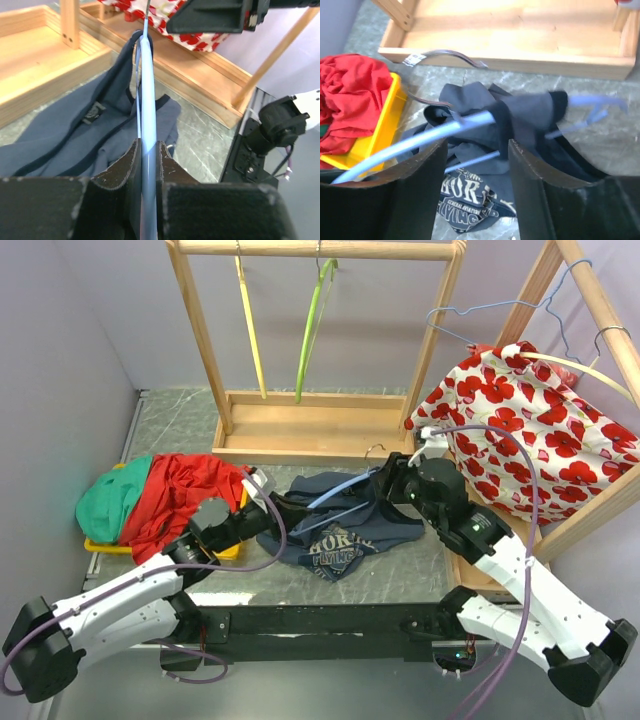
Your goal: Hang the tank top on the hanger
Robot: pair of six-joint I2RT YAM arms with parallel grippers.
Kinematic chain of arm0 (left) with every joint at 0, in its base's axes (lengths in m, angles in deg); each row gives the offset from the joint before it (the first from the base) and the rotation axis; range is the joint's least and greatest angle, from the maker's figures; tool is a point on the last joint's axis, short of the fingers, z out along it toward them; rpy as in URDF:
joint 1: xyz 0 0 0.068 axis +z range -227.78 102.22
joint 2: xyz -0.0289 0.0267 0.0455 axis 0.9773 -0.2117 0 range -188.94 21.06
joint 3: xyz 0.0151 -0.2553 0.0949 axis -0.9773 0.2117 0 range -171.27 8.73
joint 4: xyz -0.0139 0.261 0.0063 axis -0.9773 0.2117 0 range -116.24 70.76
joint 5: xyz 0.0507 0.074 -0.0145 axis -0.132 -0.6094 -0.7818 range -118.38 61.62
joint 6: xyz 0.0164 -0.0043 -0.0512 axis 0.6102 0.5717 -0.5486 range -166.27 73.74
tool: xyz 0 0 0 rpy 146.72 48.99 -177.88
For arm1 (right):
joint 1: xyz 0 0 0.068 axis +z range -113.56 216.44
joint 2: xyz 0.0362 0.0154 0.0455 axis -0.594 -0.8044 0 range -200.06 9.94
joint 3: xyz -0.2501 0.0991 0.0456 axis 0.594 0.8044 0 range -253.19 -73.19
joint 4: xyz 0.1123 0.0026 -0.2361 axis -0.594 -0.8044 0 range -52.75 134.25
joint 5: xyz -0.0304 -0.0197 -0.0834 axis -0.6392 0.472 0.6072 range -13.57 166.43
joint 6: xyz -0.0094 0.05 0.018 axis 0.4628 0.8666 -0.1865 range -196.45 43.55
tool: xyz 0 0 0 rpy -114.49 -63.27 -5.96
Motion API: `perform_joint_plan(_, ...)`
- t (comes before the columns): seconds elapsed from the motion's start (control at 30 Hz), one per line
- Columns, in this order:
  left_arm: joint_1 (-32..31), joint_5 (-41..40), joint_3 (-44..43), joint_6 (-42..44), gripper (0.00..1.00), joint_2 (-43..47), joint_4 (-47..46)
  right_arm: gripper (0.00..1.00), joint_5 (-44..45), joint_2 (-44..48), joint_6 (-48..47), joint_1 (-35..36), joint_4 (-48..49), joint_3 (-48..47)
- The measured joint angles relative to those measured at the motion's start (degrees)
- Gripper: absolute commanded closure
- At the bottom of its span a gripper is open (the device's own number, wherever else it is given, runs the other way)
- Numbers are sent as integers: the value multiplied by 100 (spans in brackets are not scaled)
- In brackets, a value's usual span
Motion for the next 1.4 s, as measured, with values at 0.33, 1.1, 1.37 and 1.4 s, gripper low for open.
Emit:
perform_joint_plan(0.33, 33, 442, 94, -195, 99, -367, -610, 41, -151, -190, -374, 2, 678, 70)
perform_joint_plan(1.1, 37, 570, 92, -782, 99, -487, -599, 51, 938, -501, -632, 472, 1449, 813)
perform_joint_plan(1.37, 37, 511, 76, -925, 99, -485, -737, 100, 1045, -472, -778, 551, 1523, 940)
perform_joint_plan(1.4, 37, 498, 46, -927, 94, -485, -772, 100, 1064, -481, -839, 551, 1488, 973)
